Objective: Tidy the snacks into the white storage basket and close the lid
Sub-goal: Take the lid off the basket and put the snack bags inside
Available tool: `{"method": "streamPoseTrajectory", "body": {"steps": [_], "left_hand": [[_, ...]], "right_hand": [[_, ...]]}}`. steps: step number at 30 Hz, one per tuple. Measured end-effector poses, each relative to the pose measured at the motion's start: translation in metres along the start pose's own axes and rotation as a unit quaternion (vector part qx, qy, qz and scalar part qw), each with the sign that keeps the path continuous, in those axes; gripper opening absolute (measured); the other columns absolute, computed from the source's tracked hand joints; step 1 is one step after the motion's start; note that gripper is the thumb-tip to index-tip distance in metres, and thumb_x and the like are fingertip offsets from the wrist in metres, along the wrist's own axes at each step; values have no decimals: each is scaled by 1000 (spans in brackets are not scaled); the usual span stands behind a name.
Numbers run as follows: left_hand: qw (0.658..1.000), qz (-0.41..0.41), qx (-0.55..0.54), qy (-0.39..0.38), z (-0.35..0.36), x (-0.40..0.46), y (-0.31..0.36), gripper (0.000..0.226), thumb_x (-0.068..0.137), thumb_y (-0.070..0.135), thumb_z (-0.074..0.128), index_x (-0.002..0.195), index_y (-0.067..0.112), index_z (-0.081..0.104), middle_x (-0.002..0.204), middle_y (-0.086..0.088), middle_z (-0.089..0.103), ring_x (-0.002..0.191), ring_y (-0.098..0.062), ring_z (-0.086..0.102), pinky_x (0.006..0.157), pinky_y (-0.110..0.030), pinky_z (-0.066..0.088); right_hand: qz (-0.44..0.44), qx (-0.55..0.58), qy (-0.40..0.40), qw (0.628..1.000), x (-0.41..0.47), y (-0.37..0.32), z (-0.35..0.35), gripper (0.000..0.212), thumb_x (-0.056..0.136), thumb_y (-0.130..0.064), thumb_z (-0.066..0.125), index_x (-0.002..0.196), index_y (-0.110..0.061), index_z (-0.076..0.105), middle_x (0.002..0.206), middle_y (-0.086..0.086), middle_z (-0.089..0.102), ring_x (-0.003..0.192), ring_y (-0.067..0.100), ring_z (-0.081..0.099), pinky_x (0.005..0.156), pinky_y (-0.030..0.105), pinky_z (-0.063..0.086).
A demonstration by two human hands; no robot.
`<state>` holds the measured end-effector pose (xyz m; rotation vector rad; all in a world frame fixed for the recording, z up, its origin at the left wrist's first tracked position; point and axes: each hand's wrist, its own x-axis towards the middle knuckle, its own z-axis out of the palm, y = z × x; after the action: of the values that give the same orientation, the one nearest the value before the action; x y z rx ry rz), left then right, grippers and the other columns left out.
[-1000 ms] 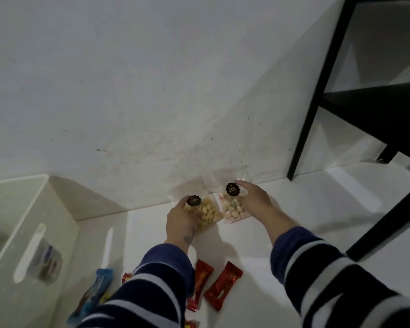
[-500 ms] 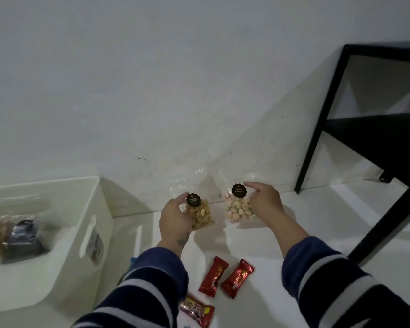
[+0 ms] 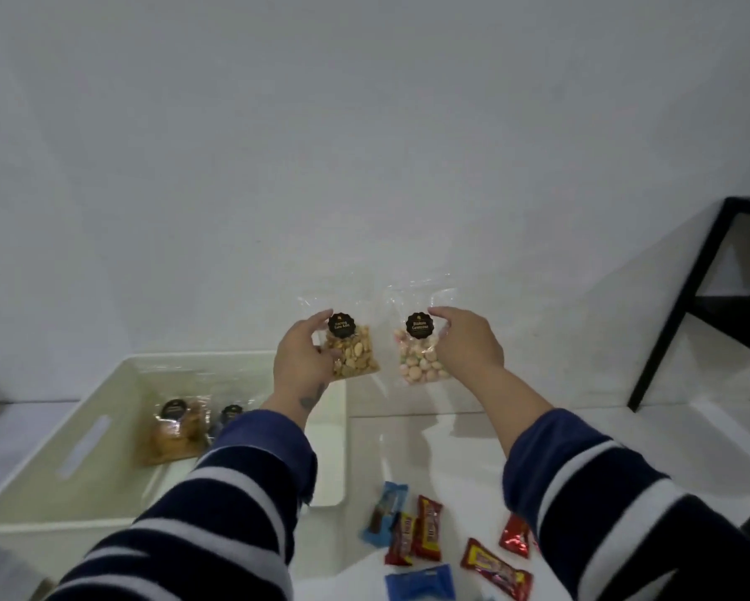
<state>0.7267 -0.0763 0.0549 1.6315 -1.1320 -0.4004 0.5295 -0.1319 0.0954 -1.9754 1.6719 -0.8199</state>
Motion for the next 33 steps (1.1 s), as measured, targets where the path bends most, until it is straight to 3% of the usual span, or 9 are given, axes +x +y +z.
{"method": "streamPoseTrajectory", "body": {"steps": [5, 11, 16, 19, 21, 23, 28, 31, 33], "left_hand": [[998, -18, 66, 2, -68, 10, -50, 61, 80, -6, 60, 129, 30, 54, 114, 9, 54, 80, -18, 62, 70, -30, 52], [992, -101, 75, -9, -92, 13, -121, 62, 80, -11, 56, 128, 27, 56, 121, 1, 56, 95, -25, 62, 74, -41, 58], [980, -157, 89, -79, -69, 24, -162, 61, 84, -20, 44, 129, 19, 55, 129, -6, 51, 103, -23, 56, 42, -12, 48], [980, -140, 102, -96, -53, 32, -182, 61, 83, -20, 45, 123, 25, 59, 127, -4, 53, 108, -21, 55, 73, -28, 59], [976, -137, 114, -123, -45, 34, -192, 68, 81, -21, 44, 123, 30, 56, 130, -4, 48, 117, -26, 53, 96, -40, 51], [964, -140, 162, -159, -41, 35, -198, 71, 81, -20, 46, 134, 27, 49, 137, -8, 39, 124, -28, 46, 107, -36, 41], [948, -172, 187, -191, -45, 42, -194, 71, 82, -17, 49, 139, 25, 43, 141, -13, 33, 125, -31, 44, 104, -30, 40], [943, -184, 202, -189, -58, 42, -181, 68, 84, -11, 53, 140, 26, 42, 141, -14, 32, 124, -33, 44, 105, -34, 40], [937, -180, 229, -192, -69, 37, -167, 67, 84, -9, 54, 141, 23, 41, 143, -13, 29, 126, -33, 43, 106, -33, 38]], "right_hand": [[-30, -17, -29, 999, -18, -70, 53, 59, 84, -2, 44, 133, -34, 52, 136, -1, 52, 121, 22, 53, 93, 32, 44], [-30, -49, -102, 993, -28, -100, 132, 52, 85, 4, 45, 126, -24, 58, 127, 3, 56, 114, 25, 57, 87, 29, 45], [38, -46, -148, 987, -24, -78, 191, 44, 85, 4, 44, 122, -17, 58, 119, 6, 62, 105, 25, 61, 83, 29, 49], [71, -25, -150, 986, -16, -71, 215, 51, 86, 6, 43, 130, -18, 51, 120, 7, 61, 103, 25, 60, 78, 28, 49], [96, -20, -177, 979, -13, -66, 227, 53, 88, 4, 41, 137, -18, 43, 125, 9, 56, 105, 26, 56, 73, 27, 47], [123, -23, -227, 966, -14, -62, 234, 59, 90, -1, 47, 143, -21, 31, 135, 11, 47, 115, 28, 51, 63, 22, 44], [162, -24, -255, 953, -12, -58, 238, 64, 91, -1, 47, 147, -23, 25, 141, 11, 39, 117, 27, 50, 49, 18, 42], [148, -42, -253, 955, -13, -68, 226, 59, 93, -5, 45, 148, -18, 26, 142, 12, 41, 120, 27, 49, 83, 26, 50], [123, -45, -267, 955, -17, -77, 211, 58, 94, -10, 46, 148, -15, 25, 143, 10, 43, 123, 26, 49, 87, 26, 43]]}}
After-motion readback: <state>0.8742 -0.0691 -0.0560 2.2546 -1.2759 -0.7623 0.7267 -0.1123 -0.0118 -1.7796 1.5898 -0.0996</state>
